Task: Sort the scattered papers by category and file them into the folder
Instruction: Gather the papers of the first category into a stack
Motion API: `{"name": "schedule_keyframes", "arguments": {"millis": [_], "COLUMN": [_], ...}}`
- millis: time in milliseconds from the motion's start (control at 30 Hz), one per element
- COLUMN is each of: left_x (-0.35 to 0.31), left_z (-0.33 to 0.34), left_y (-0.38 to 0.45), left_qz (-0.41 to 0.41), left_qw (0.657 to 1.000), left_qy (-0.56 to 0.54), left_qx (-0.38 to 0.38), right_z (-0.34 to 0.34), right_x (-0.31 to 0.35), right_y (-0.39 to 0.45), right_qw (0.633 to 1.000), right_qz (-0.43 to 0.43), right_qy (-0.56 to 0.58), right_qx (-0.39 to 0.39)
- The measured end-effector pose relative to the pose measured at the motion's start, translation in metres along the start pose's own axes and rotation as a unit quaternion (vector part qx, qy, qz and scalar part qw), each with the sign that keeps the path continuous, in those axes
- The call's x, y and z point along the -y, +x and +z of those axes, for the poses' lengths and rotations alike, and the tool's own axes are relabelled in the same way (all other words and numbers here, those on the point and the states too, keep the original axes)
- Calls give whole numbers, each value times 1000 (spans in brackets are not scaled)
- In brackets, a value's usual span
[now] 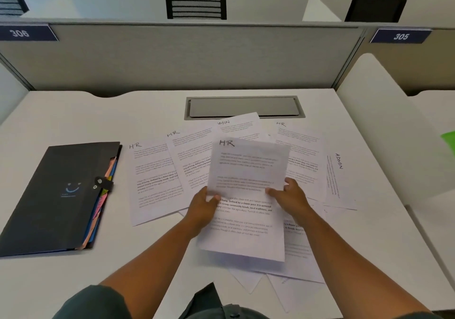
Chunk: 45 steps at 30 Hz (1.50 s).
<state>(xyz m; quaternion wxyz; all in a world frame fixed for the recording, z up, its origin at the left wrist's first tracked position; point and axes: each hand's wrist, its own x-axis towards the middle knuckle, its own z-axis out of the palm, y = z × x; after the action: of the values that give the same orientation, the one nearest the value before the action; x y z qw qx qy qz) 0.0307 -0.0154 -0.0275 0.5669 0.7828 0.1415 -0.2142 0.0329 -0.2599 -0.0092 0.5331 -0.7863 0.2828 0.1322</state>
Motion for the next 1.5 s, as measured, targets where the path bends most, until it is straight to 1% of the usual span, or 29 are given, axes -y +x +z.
{"name": "schedule_keyframes", "arguments": {"millis": [67,133,167,233,333,400,500,600,767,933,1067,1167,1300,1400,1500], "left_x": [-5,-9,-12,-18,-23,-22,-19,-23,-26,-16,-12,-13,-10,-9,-6], "left_z": [-9,-19,-23,-30,-42,-51,-63,-70,-83,-91,-93,-95,-101,-104,-107], "left_y": [11,23,29,42,63,76,94,109,133,144,146,138,123,112,104], "left_qz": [-4,-9,-15,-26,-53,-76,-114,-112,-102,-122,-72,-18,32,49,41], "left_qw": [1000,999,998,994,975,963,952,948,953,968,986,990,991,993,994], "left_qy": [-16,-37,-45,-57,-45,-34,-8,8,37,33,39,-7,-27,-44,-61], "left_qx": [-7,-14,-30,-92,-212,-258,-283,-298,-282,-215,-148,-138,-126,-102,-77], "right_z": [2,5,7,12,24,32,41,48,54,58,62,69,78,80,80], "right_x": [6,14,19,29,43,53,64,72,81,85,83,82,84,87,87], "right_y": [9,18,23,34,52,61,74,86,102,113,117,116,109,103,95], "right_qw": [998,997,997,997,997,997,997,998,999,999,999,997,992,991,990], "right_qz": [13,2,-6,-17,-32,-41,-47,-46,-34,-26,-8,6,11,6,13], "right_qy": [54,72,77,78,63,64,55,30,15,18,41,70,119,130,128], "right_qx": [21,20,15,0,-16,-19,-16,-12,2,9,22,26,31,40,54]}}
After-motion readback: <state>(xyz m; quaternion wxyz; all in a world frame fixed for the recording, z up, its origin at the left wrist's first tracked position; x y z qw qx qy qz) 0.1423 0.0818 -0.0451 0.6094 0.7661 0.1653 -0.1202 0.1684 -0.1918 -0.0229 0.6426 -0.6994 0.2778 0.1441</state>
